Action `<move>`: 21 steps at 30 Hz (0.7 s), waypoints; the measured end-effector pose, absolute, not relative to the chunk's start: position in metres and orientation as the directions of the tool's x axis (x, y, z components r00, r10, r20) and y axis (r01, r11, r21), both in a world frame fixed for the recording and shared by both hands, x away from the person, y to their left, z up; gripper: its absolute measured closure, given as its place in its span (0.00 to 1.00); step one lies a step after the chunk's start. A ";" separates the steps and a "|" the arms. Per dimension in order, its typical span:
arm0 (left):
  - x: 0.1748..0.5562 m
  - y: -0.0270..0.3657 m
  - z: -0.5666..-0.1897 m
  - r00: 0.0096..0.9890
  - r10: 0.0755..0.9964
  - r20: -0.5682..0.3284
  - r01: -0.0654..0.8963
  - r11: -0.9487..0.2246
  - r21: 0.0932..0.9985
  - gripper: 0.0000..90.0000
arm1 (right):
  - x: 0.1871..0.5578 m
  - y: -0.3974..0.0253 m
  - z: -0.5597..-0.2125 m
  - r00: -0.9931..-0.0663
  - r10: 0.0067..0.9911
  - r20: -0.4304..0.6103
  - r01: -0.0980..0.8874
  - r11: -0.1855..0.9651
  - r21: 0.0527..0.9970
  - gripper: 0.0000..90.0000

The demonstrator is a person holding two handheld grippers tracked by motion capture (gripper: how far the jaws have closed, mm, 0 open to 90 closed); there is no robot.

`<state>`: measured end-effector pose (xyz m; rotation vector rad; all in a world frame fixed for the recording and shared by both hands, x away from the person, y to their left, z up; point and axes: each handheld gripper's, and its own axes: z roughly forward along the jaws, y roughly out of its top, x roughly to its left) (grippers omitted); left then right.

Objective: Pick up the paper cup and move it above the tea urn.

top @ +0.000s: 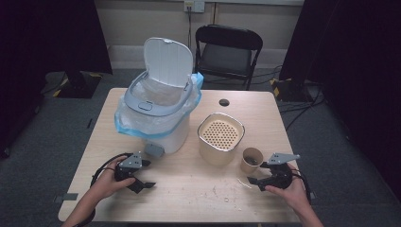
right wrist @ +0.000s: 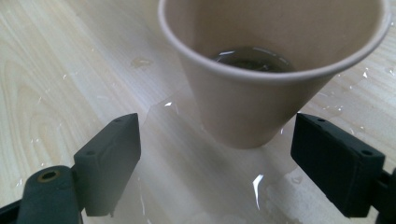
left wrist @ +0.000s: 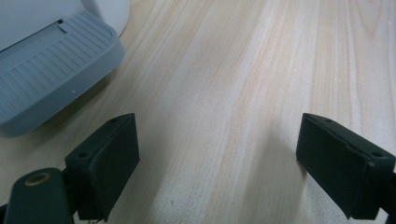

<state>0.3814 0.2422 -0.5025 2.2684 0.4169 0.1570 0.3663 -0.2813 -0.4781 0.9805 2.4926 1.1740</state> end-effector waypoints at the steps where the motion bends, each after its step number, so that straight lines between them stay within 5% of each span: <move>1: 0.381 0.242 -0.502 0.938 0.346 -0.021 0.246 -0.620 0.745 0.14 | 0.367 -0.281 -0.478 -0.751 0.654 0.084 0.482 0.458 0.747 0.18; 21: 0.381 0.242 -0.503 0.938 0.346 -0.021 0.246 -0.620 0.745 0.14 | 0.385 -0.274 -0.489 -0.731 0.676 0.092 0.479 0.412 0.775 0.24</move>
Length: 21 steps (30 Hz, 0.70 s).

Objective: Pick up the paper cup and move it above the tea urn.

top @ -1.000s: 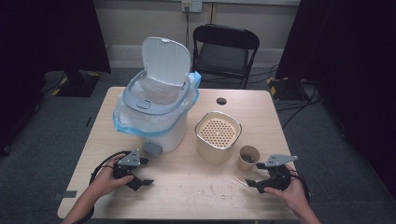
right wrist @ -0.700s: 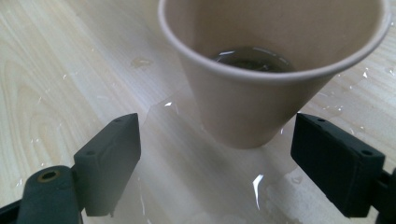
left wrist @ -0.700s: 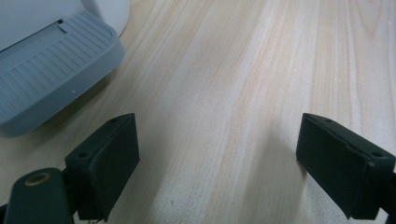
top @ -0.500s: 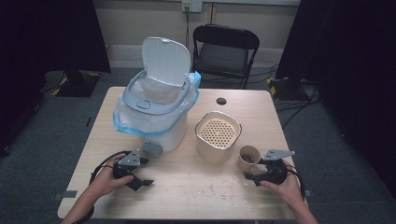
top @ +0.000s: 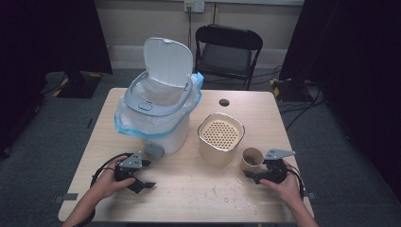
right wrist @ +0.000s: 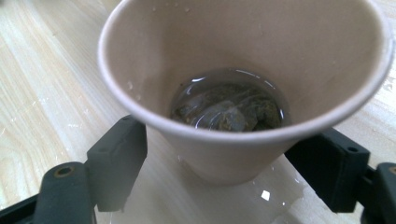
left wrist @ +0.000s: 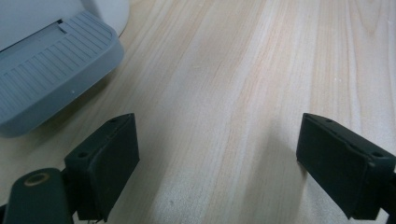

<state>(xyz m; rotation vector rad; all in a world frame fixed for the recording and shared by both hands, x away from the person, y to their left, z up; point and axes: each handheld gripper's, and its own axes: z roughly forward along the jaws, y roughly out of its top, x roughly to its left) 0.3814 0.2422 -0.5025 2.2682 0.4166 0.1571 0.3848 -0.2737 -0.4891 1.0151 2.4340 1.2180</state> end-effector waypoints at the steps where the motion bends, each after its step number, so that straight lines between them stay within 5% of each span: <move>1: 0.381 0.242 -0.503 0.938 0.346 -0.021 0.246 -0.620 0.745 0.14 | 0.385 -0.274 -0.489 -0.730 0.677 0.092 0.478 0.410 0.777 0.24; 21: 0.381 0.242 -0.503 0.939 0.344 -0.023 0.245 -0.620 0.745 0.13 | 0.392 -0.269 -0.496 -0.727 0.677 0.114 0.466 0.365 0.806 0.29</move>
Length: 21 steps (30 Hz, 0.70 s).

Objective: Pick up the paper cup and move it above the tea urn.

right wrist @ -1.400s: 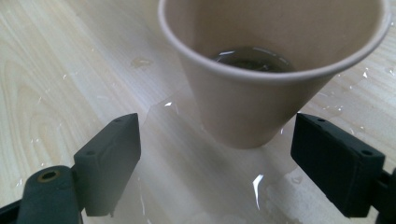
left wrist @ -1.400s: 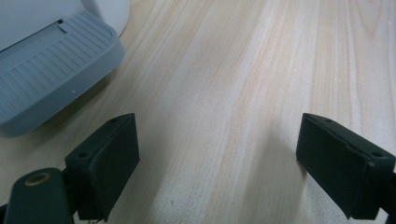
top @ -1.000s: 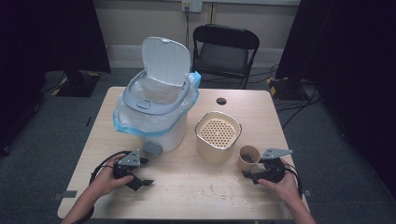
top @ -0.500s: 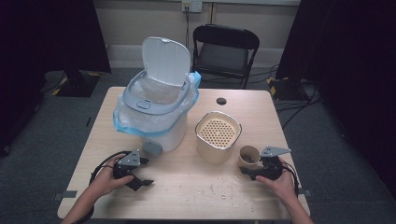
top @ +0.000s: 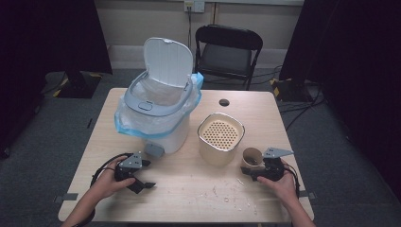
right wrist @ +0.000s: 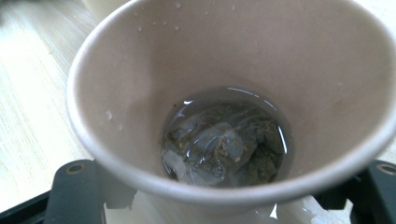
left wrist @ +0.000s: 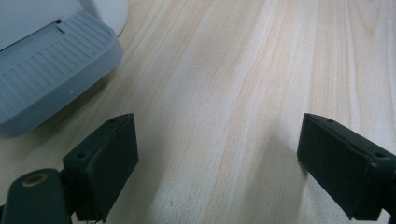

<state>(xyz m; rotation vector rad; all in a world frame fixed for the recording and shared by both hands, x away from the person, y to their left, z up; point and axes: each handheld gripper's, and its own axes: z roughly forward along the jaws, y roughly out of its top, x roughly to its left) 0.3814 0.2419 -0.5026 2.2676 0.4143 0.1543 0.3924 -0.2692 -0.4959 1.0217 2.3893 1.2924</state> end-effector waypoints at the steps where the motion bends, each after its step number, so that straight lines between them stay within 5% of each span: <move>1: 0.381 0.242 -0.503 0.939 0.344 -0.023 0.245 -0.620 0.745 0.13 | 0.392 -0.269 -0.496 -0.727 0.678 0.112 0.463 0.364 0.808 0.29; 21: 0.381 0.242 -0.503 0.940 0.342 -0.023 0.244 -0.621 0.745 0.13 | 0.391 -0.270 -0.496 -0.716 0.693 0.085 0.447 0.362 0.818 0.33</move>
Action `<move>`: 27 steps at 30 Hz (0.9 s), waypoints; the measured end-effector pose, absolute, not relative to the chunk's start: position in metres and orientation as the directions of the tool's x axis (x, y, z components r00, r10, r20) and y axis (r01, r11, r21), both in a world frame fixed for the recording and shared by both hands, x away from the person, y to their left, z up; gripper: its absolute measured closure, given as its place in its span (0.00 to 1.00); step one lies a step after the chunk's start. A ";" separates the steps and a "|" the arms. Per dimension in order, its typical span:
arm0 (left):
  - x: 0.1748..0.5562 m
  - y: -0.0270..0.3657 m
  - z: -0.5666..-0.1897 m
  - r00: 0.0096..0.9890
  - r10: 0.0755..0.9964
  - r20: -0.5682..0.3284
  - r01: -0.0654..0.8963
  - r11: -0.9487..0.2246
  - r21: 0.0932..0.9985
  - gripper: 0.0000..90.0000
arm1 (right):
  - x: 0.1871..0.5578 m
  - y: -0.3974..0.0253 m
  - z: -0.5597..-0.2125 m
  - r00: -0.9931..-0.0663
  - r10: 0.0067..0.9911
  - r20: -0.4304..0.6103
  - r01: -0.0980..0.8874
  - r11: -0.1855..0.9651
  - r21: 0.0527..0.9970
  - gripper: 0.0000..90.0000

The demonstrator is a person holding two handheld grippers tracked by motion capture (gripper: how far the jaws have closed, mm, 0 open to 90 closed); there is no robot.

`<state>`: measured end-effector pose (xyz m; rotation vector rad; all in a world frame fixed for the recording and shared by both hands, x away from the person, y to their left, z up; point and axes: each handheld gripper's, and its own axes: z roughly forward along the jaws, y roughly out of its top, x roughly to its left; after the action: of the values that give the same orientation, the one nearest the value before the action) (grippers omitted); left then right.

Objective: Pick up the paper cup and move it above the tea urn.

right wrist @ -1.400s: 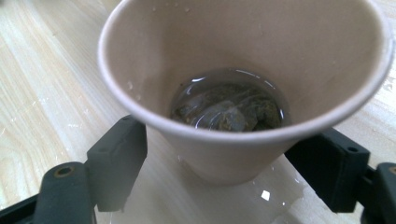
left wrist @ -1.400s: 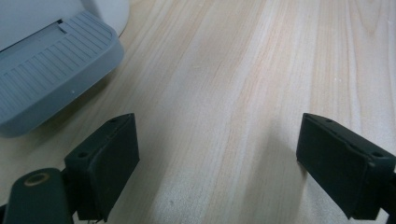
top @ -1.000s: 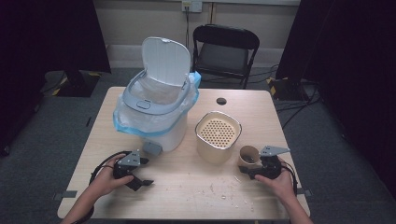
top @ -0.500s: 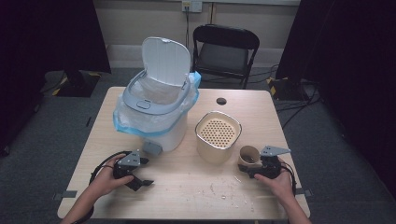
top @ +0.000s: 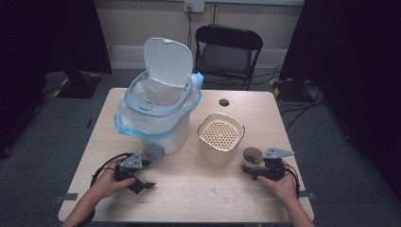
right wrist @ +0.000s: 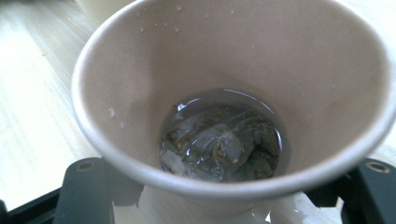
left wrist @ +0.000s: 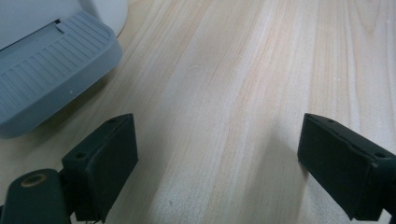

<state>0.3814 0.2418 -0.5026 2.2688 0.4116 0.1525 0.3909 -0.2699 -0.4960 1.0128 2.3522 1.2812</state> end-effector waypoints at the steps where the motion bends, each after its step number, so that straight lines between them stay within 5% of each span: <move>1: 0.382 0.242 -0.503 0.940 0.340 -0.024 0.244 -0.622 0.744 0.13 | 0.391 -0.271 -0.496 -0.714 0.696 0.079 0.444 0.363 0.819 0.33; 27: 0.381 0.242 -0.503 0.940 0.340 -0.021 0.242 -0.624 0.743 0.12 | 0.423 -0.275 -0.465 -0.683 0.730 0.020 0.438 0.388 0.811 0.34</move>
<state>0.3813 0.2416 -0.5027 2.2718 0.4093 0.1535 0.4230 -0.2755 -0.4650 1.0170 2.3112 1.1952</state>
